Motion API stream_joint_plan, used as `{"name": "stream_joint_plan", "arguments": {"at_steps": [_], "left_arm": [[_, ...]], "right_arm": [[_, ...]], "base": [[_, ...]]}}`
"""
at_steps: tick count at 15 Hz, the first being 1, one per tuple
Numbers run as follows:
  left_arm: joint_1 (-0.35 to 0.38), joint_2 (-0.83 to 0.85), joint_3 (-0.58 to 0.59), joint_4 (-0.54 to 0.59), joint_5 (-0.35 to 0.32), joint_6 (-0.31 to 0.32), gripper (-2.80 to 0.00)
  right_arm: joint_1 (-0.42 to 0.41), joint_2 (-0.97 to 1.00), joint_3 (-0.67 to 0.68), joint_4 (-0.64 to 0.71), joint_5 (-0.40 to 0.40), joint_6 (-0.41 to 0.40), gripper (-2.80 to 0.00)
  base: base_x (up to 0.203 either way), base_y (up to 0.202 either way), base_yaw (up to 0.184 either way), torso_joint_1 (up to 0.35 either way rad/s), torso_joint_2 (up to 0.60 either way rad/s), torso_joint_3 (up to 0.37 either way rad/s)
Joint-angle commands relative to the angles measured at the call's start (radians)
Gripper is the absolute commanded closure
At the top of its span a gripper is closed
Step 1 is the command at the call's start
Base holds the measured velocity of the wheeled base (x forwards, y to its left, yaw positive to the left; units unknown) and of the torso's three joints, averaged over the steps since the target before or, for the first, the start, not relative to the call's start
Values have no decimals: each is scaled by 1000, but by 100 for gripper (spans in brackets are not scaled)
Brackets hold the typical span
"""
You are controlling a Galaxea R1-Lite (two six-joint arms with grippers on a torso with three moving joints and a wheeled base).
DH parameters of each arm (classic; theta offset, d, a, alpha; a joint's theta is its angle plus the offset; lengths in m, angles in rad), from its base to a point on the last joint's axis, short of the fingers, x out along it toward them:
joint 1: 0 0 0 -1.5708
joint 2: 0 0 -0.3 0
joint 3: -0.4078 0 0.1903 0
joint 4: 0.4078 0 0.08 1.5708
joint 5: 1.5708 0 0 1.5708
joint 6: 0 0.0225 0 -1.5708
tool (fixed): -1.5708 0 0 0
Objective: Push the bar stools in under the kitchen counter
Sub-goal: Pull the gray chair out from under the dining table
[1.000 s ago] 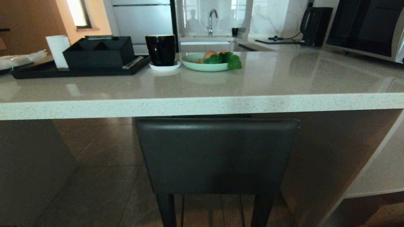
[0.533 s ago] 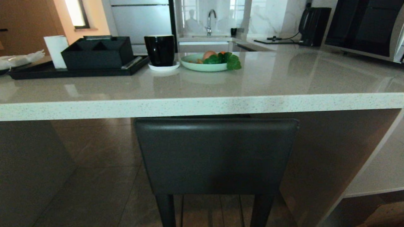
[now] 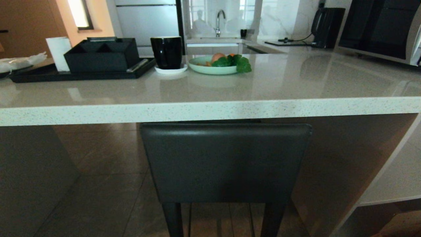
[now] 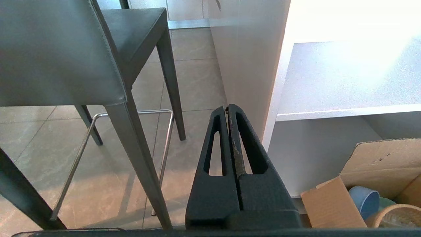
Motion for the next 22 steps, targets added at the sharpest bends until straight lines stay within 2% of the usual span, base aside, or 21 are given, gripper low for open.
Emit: {"name": "stream_joint_plan", "arguments": {"at_steps": [1, 3, 4, 22], "left_arm": [[0, 1, 2, 0, 0, 0, 0], [0, 1, 2, 0, 0, -1, 0], [0, 1, 2, -1, 0, -1, -280], [3, 1, 1, -2, -1, -3, -280]], "right_arm": [[0, 1, 2, 0, 0, 0, 0], [0, 1, 2, 0, 0, 0, 0], [0, 1, 2, 0, 0, 0, -280], [0, 0, 2, -3, 0, 6, -280]], "base": [[0, 0, 0, 0, 0, 0], [0, 0, 0, 0, 0, 0], [0, 0, 0, 0, 0, 0], [0, 0, 0, 0, 0, 0]]}}
